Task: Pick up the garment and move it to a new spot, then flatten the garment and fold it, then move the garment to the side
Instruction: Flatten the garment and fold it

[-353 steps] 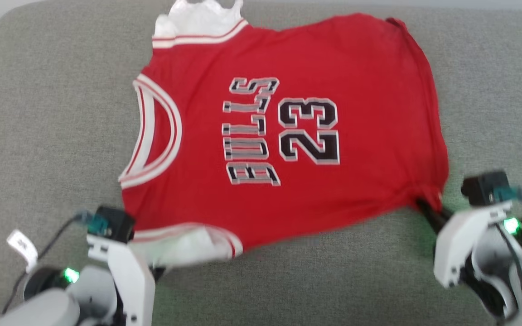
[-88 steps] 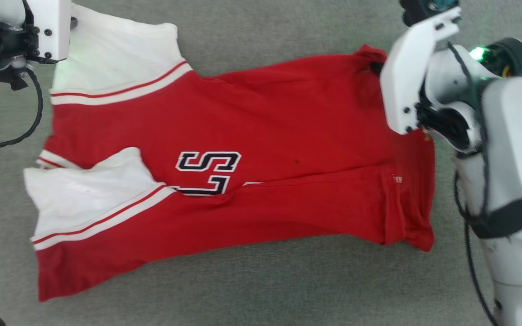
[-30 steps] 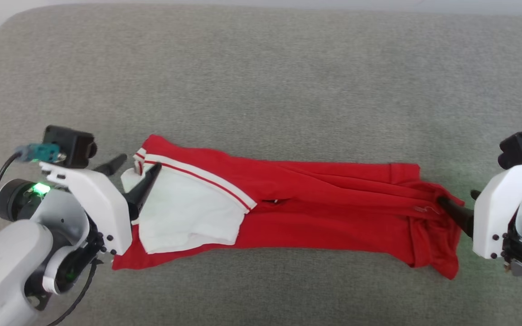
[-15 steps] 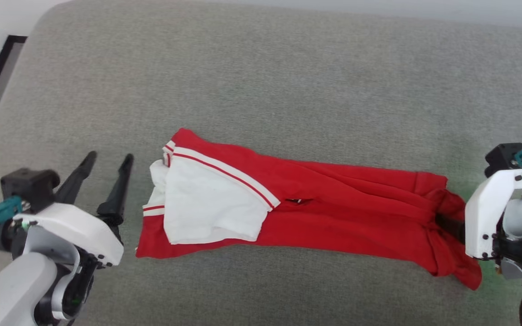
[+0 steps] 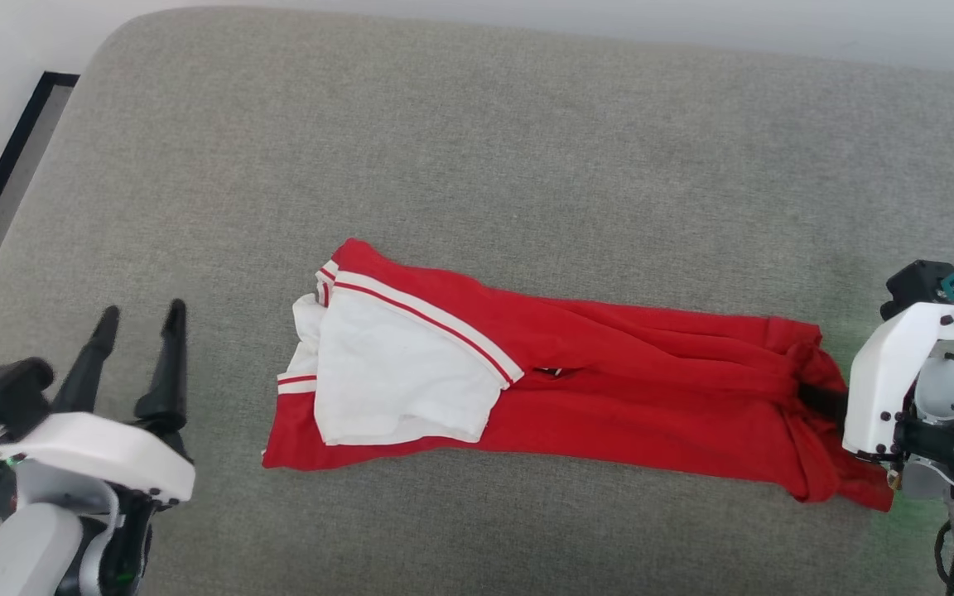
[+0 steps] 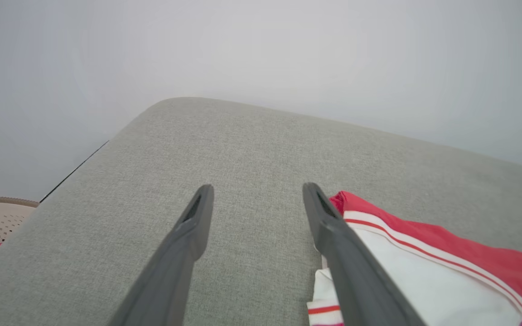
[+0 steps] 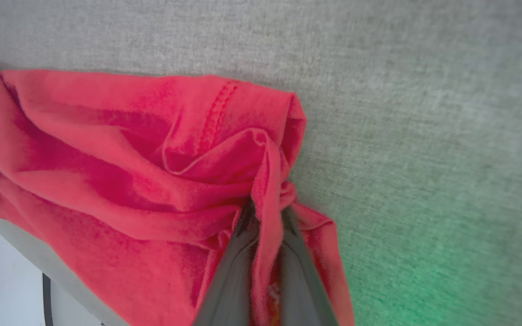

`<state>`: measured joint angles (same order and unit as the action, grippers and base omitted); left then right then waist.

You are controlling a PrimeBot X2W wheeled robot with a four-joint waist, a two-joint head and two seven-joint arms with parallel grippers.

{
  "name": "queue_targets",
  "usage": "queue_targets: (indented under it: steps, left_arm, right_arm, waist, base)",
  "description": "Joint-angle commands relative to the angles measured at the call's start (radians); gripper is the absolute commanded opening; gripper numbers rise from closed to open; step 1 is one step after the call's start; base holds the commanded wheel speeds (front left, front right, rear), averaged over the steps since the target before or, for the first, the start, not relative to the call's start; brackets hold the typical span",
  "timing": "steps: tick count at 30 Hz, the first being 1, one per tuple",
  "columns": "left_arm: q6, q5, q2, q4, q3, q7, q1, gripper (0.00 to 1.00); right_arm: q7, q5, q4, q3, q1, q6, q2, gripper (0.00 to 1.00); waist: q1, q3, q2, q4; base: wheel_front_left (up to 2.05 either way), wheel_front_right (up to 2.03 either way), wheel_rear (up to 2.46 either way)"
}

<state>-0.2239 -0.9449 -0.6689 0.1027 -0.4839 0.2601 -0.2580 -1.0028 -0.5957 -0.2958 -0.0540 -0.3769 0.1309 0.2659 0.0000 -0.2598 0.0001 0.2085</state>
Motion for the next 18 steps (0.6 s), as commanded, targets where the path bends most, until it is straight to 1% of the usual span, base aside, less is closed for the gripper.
queue_targets:
  steps: [1,5,10,14,18]
  left_arm:
    - [0.009,0.015,0.009,-0.005,0.024,0.006,0.017,1.00]
    - [0.039,0.068,0.053,-0.006,0.119,0.006,0.084,1.00]
    - [0.083,0.130,0.103,0.000,0.210,0.006,0.146,1.00]
    - [0.119,0.158,0.141,0.005,0.265,0.006,0.165,1.00]
    - [0.148,0.192,0.170,0.015,0.294,0.006,0.173,1.00]
  right_arm:
    - [0.006,-0.003,-0.018,0.000,0.006,-0.001,-0.009,0.00]
    - [0.013,0.000,-0.016,-0.057,0.004,-0.003,0.043,0.00]
    - [0.028,0.009,-0.026,-0.119,-0.011,-0.003,0.074,0.00]
    - [0.041,0.026,-0.055,-0.177,-0.035,-0.003,0.109,0.00]
    - [0.053,0.062,-0.093,-0.225,-0.065,-0.002,0.123,0.00]
  waist:
    - [0.0000,0.004,-0.0001,-0.006]
    - [0.0000,0.011,-0.0001,-0.027]
    - [0.0000,0.010,-0.0001,-0.057]
    - [0.0000,0.004,-0.0001,-0.079]
    - [0.0000,0.003,-0.0001,-0.097]
  base:
    - [0.00,0.00,0.00]
    - [0.00,0.00,0.00]
    - [0.00,0.00,0.00]
    - [0.00,0.00,0.00]
    - [0.00,0.00,0.00]
